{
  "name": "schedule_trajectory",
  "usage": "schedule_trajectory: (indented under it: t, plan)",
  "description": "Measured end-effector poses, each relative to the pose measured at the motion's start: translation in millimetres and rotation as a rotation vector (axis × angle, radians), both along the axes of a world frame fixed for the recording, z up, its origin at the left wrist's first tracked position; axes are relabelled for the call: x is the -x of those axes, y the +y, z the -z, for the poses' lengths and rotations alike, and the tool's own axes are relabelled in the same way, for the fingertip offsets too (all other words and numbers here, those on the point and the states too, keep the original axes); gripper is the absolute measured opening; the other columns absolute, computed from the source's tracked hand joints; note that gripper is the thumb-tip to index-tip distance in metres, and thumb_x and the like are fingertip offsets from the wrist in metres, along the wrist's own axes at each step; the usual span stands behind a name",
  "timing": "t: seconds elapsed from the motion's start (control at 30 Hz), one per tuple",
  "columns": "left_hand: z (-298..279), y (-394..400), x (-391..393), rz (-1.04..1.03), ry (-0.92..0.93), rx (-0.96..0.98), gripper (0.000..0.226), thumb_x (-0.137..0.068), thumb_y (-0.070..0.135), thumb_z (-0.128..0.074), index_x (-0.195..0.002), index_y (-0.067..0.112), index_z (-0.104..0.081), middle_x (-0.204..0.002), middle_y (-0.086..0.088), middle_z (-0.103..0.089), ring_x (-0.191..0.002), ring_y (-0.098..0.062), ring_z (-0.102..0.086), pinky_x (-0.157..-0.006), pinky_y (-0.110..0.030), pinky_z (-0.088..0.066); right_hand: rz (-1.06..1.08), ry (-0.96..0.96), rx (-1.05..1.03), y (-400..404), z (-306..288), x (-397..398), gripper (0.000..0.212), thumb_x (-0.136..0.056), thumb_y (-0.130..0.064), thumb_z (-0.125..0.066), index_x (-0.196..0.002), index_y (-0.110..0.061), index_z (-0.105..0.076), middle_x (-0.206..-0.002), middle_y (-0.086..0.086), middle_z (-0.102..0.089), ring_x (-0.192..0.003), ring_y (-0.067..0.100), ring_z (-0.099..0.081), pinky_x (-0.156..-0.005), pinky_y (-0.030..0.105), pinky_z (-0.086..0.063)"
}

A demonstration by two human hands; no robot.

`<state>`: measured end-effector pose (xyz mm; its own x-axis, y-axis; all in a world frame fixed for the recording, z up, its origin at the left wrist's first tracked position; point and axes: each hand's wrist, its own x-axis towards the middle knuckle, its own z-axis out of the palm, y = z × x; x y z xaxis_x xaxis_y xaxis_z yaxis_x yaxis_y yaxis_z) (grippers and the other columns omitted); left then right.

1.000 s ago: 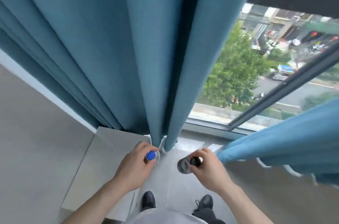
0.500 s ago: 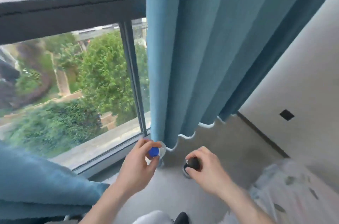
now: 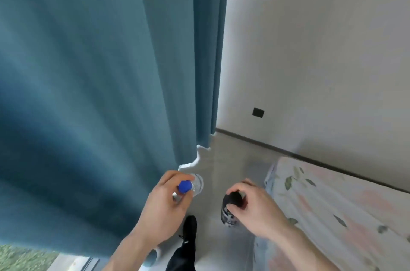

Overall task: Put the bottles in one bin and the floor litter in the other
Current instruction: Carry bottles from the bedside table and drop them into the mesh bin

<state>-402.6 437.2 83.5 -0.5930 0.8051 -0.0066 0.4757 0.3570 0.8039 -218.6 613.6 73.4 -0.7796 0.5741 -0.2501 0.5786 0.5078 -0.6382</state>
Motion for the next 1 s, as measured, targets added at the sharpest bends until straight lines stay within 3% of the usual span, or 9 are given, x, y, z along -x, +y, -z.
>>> schedule_trajectory:
  t: [0.13, 0.3, 0.5, 0.7, 0.83, 1.0]
  plan:
    - [9, 71, 36, 0.113, 0.001, -0.005, 0.019, -0.095, 0.025, -0.065, -0.107, 0.039, -0.068, -0.119, 0.019, -0.057, -0.090, -0.011, -0.065, -0.079, -0.028, -0.054, 0.101, -0.004, -0.004, 50, -3, 18, 0.020, -0.085, -0.041, -0.072, -0.103, -0.042, -0.065, -0.101, -0.027, -0.059, -0.082, -0.005, -0.062, -0.068, 0.010, -0.042]
    - [7, 149, 89, 0.227, 0.029, 0.010, 0.017, -0.094, 0.033, -0.063, -0.109, 0.042, -0.065, -0.117, 0.023, -0.057, -0.089, -0.009, -0.063, -0.078, -0.027, -0.054, 0.219, -0.019, -0.005, 109, -7, 53, 0.022, -0.078, -0.032, -0.075, -0.089, -0.047, -0.062, -0.099, -0.024, -0.059, -0.091, -0.004, -0.061, -0.080, 0.017, -0.048]
    - [3, 231, 147, 0.349, 0.036, 0.036, 0.018, -0.094, 0.032, -0.063, -0.109, 0.042, -0.066, -0.115, 0.024, -0.055, -0.093, -0.006, -0.062, -0.079, -0.017, -0.050, 0.329, 0.005, -0.039, 165, -24, 94, 0.020, -0.080, -0.032, -0.076, -0.095, -0.040, -0.066, -0.101, -0.023, -0.058, -0.081, -0.002, -0.062, -0.070, 0.011, -0.045]
    - [0, 308, 161, 0.466, 0.023, 0.059, 0.020, -0.092, 0.030, -0.068, -0.108, 0.043, -0.068, -0.116, 0.023, -0.056, -0.092, -0.007, -0.063, -0.077, -0.021, -0.053, 0.439, 0.019, -0.057, 222, -29, 93, 0.021, -0.083, -0.038, -0.073, -0.102, -0.040, -0.065, -0.102, -0.026, -0.057, -0.082, -0.008, -0.057, -0.069, 0.007, -0.040]
    - [-1, 371, 162, 0.520, 0.040, 0.060, 0.020, -0.093, 0.028, -0.069, -0.107, 0.042, -0.068, -0.114, 0.024, -0.057, -0.088, -0.008, -0.064, -0.074, -0.020, -0.052, 0.515, 0.054, -0.021, 272, -25, 85, 0.020, -0.081, -0.041, -0.072, -0.100, -0.042, -0.064, -0.104, -0.022, -0.060, -0.080, 0.003, -0.065, -0.072, 0.017, -0.050]
    - [1, 461, 157, 0.549, 0.063, 0.067, 0.022, -0.096, 0.024, -0.065, -0.109, 0.042, -0.067, -0.119, 0.024, -0.056, -0.095, -0.005, -0.063, -0.077, -0.021, -0.054, 0.549, 0.060, -0.020, 350, -9, 74, 0.020, -0.079, -0.045, -0.072, -0.096, -0.041, -0.063, -0.100, -0.023, -0.061, -0.083, -0.003, -0.060, -0.074, 0.015, -0.048]
